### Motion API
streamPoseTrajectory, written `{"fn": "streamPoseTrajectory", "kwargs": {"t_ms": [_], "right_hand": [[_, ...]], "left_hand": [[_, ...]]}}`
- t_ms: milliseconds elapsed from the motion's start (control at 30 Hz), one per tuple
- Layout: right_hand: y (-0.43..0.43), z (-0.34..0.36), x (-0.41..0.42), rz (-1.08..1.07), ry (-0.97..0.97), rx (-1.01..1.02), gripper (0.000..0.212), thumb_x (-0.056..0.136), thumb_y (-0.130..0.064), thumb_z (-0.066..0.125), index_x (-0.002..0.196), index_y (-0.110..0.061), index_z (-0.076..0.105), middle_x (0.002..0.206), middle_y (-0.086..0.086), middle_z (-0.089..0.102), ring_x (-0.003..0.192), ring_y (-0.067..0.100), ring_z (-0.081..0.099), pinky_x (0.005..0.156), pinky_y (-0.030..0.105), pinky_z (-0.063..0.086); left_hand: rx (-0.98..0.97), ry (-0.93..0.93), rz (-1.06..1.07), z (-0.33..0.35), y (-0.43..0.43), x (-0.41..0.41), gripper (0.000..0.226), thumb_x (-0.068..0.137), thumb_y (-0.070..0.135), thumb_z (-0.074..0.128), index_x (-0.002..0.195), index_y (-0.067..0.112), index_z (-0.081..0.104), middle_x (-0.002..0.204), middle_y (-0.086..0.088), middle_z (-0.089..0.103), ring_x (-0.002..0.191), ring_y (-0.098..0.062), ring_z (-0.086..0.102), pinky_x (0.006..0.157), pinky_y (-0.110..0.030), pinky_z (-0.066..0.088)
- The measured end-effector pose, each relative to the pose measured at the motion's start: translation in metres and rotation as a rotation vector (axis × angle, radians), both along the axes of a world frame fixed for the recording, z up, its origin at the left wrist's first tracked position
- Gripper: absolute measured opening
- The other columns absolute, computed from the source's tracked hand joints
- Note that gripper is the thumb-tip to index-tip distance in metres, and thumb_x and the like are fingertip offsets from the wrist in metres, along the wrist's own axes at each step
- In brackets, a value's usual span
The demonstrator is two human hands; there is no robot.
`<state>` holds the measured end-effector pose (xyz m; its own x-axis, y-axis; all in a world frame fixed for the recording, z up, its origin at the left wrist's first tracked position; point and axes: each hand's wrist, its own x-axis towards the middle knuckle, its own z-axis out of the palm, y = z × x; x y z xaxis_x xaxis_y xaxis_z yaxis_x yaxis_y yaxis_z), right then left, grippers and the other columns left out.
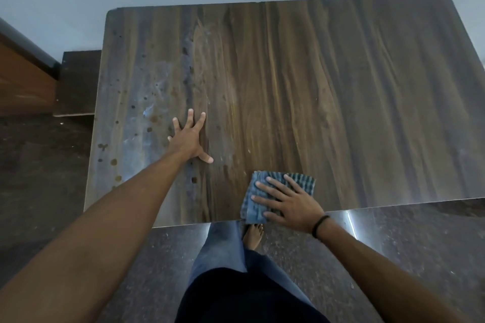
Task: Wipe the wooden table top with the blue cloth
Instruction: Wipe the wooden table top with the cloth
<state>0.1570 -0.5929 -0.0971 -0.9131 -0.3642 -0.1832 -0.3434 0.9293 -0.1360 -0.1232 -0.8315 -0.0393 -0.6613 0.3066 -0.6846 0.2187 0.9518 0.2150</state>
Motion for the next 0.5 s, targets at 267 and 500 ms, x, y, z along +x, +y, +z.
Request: {"fn": "streamPoseTrajectory", "kwargs": {"t_ms": [267, 500], "right_hand": [[-0.071, 0.006, -0.027, -0.405, -0.045, -0.064, 0.057, 0.105, -0.056, 0.022, 0.158, -0.043, 0.008, 0.168, -0.008, -0.002, 0.155, 0.021, -0.005, 0.121, 0.06, 0.004], [-0.007, 0.006, -0.054, -0.27, -0.043, -0.06, 0.054, 0.102, -0.061, 0.022, 0.155, -0.05, 0.013, 0.166, -0.015, 0.002, 0.155, 0.017, 0.001, 0.122, 0.055, 0.005]], "left_hand": [[0.001, 0.014, 0.005, -0.003, -0.002, -0.002, 0.15, 0.055, 0.044, 0.097, 0.157, 0.043, -0.013, 0.163, 0.01, -0.032, 0.15, -0.043, -0.022, 0.112, -0.076, 0.017], [0.014, 0.019, 0.01, -0.006, -0.002, -0.003, 0.151, 0.054, 0.044, 0.097, 0.157, 0.044, -0.014, 0.163, 0.011, -0.032, 0.15, -0.043, -0.023, 0.112, -0.076, 0.015]]}}
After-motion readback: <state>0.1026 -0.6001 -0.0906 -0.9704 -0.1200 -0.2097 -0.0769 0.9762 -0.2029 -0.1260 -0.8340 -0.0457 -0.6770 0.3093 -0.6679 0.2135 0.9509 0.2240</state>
